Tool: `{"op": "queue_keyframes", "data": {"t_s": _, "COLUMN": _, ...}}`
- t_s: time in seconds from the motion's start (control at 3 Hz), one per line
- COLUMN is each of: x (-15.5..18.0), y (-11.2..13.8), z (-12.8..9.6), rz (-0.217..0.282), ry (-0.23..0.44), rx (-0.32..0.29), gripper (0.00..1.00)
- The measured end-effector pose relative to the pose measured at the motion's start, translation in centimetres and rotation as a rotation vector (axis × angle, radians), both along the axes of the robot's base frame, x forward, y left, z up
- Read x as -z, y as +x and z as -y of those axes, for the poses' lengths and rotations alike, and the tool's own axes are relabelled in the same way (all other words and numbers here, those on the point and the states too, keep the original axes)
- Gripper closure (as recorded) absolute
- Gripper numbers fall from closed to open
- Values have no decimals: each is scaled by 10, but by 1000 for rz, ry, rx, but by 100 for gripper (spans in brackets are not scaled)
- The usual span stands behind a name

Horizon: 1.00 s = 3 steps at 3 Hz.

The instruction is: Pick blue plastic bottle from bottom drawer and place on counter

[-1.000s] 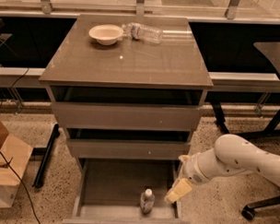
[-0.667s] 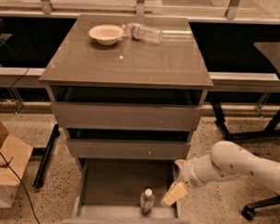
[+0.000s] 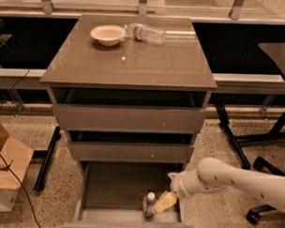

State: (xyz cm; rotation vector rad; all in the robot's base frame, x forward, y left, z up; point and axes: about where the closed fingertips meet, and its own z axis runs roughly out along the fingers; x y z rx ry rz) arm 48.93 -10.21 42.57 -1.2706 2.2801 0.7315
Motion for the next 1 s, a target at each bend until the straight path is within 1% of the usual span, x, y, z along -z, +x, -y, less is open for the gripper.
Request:
{"op": "queue_keyframes", "data": {"t_s": 0.33, "x": 4, "y": -2, "z": -2, "rz": -7, "ry": 3, "rx": -1, "gripper": 0}}
{"op": "queue_keyframes", "data": {"t_s": 0.67, "x": 15, "y": 0, "z": -6, "rz": -24, "ry": -24, "rx": 8, "gripper": 0}}
{"op": "queue_keyframes", "data": {"t_s": 1.0, "x": 66, "y": 10, "z": -18, "rz": -76, "ry": -28, "rx": 64, "gripper": 0}}
